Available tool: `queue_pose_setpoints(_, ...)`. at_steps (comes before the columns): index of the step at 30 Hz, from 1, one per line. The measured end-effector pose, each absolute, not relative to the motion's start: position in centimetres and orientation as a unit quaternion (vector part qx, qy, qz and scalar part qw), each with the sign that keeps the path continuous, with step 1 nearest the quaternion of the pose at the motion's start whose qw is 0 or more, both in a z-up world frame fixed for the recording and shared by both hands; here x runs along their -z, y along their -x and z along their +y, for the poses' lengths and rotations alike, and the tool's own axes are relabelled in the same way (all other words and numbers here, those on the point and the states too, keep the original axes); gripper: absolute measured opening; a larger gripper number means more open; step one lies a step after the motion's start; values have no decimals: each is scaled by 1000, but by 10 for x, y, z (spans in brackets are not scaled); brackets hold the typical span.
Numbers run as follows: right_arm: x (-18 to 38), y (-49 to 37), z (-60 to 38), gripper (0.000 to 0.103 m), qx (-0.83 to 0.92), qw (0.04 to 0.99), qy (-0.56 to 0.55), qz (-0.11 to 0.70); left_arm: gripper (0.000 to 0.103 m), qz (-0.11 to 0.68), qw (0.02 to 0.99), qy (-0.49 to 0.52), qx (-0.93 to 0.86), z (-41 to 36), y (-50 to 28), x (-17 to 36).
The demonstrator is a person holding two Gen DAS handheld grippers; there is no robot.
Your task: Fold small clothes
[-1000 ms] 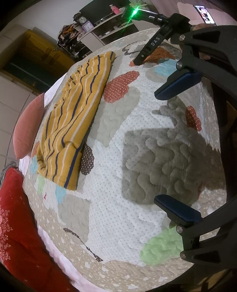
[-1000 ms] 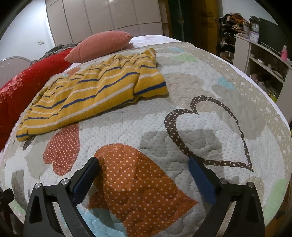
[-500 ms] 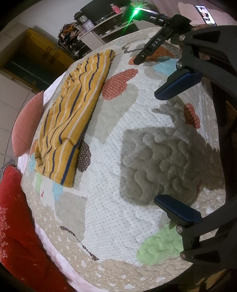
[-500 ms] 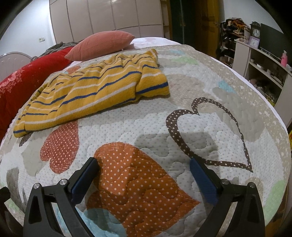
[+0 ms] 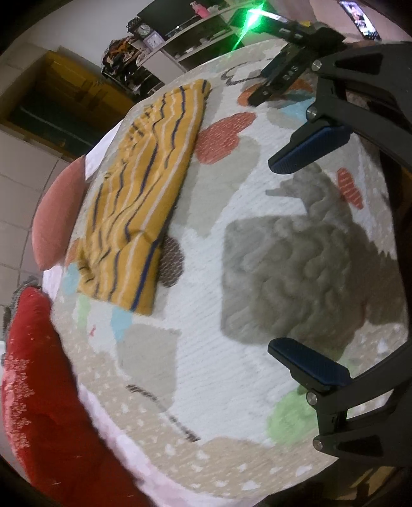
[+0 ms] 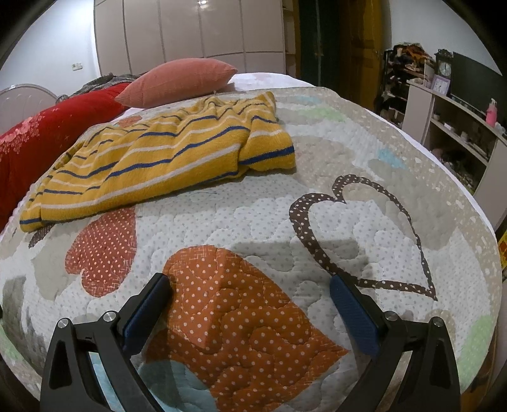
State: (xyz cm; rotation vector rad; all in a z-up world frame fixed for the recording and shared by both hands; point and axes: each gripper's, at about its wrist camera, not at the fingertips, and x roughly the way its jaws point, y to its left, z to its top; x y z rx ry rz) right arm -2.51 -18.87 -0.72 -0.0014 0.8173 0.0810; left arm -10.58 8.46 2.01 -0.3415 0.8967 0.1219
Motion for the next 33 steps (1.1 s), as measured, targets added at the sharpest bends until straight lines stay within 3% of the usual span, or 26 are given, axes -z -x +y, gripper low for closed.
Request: queue_pose_setpoints(33, 13, 32, -181, 103, -23, 935, 18, 355, 103, 426, 894, 120, -70, 97, 77, -11)
